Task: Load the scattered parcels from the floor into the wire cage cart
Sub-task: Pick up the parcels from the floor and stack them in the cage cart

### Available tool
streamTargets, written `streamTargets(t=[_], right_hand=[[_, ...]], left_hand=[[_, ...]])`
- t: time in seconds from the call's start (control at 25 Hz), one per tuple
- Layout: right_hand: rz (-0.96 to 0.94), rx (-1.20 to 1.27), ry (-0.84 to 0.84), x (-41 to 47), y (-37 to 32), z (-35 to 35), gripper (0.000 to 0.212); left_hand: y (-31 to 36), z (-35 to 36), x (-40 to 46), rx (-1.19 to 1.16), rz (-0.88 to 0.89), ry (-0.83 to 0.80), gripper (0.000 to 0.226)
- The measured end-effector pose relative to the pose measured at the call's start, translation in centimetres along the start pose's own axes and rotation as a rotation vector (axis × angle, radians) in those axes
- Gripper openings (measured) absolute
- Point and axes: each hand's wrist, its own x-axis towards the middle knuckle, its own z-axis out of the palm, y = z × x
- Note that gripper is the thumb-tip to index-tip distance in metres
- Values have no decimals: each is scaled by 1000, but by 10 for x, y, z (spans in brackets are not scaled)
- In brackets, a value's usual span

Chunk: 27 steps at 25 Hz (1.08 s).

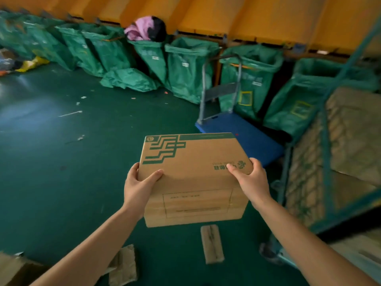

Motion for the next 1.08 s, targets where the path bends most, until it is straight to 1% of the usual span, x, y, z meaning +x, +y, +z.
streamTargets(t=[0.08, 0.2, 0.28, 0.36, 0.48, 0.6, 0.72, 0.84, 0.96, 1.08], right_hand=[[59, -17, 57, -23, 28, -38, 76], [110, -22, 129, -58, 72, -93, 79], [151, -22, 157, -81, 108, -129, 78], [163, -13, 158, -100, 139, -162, 76], [179, 10, 119, -125, 182, -217, 82], [172, 33, 114, -152, 221, -276, 77], [195, 47, 107, -174, 254, -333, 71], [229, 54, 135, -185, 286, -379, 64], [266, 60, 201, -185, 312, -423, 63], [284, 64, 266, -170, 329, -463, 56]], left_hand=[[-10, 22, -32, 21, -21, -49, 48], [-28, 53, -83, 94, -67, -114, 59], [-43, 75, -124, 120, -95, -148, 62], [-55, 95, -167, 144, -97, -161, 63], [-74, 126, -232, 157, -94, -141, 60], [-93, 156, -297, 190, -90, -144, 58], [-109, 183, -353, 213, -123, -153, 64], [-120, 217, -388, 243, -145, -206, 70], [-129, 262, -409, 269, -146, -285, 67], [-133, 313, -416, 285, -148, -349, 69]])
